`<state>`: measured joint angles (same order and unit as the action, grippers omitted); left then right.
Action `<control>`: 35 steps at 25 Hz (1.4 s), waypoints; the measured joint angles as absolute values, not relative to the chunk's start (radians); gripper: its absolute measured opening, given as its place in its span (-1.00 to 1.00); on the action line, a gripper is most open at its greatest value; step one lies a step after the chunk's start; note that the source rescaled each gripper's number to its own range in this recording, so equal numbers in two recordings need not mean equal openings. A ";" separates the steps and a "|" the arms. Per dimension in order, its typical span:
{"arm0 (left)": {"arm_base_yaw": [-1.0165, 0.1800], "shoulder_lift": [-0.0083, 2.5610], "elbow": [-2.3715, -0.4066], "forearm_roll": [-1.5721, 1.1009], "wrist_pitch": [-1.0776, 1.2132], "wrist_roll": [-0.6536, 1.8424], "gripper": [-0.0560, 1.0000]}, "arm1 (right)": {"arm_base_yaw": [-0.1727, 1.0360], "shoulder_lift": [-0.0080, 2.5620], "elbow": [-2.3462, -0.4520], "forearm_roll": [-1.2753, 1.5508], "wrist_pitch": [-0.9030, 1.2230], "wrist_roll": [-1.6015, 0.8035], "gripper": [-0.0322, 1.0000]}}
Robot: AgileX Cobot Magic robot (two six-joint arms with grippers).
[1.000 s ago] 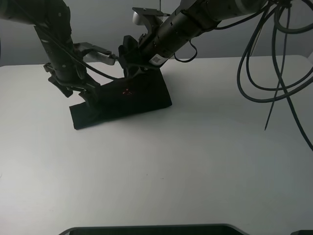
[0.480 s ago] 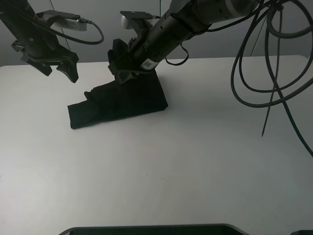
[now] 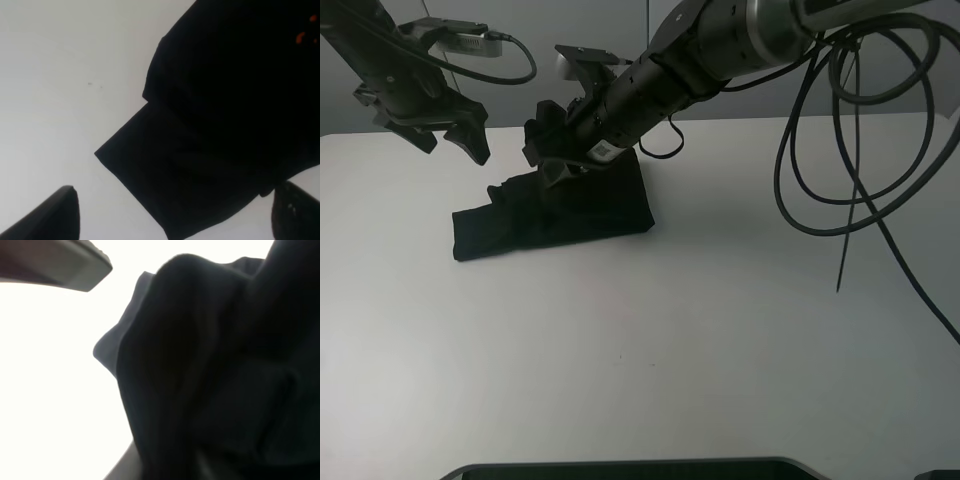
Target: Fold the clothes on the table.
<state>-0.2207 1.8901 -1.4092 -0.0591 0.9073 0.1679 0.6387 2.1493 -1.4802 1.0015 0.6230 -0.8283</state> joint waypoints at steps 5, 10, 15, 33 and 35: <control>-0.221 1.890 -1.409 -0.077 0.896 0.185 1.00 | 0.639 2.158 -1.480 1.179 0.590 -0.915 0.92; -0.221 1.866 -1.409 -0.077 0.894 0.187 1.00 | 0.639 2.158 -1.482 1.215 0.573 -0.943 0.79; -0.221 1.838 -1.409 -0.077 0.896 0.205 1.00 | 0.639 2.158 -1.484 1.133 0.573 -0.957 0.06; -0.221 1.604 -1.409 -0.035 0.971 0.222 1.00 | 0.639 1.853 -1.486 0.027 0.635 -0.344 0.77; -0.221 1.564 -1.409 -0.006 0.972 0.189 1.00 | 0.639 1.790 -1.486 -0.073 0.671 -0.283 0.77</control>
<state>-0.2207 1.5640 -1.4092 -0.0059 0.9715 0.1886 0.6387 1.7896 -1.4865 -0.0734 0.6710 -0.2827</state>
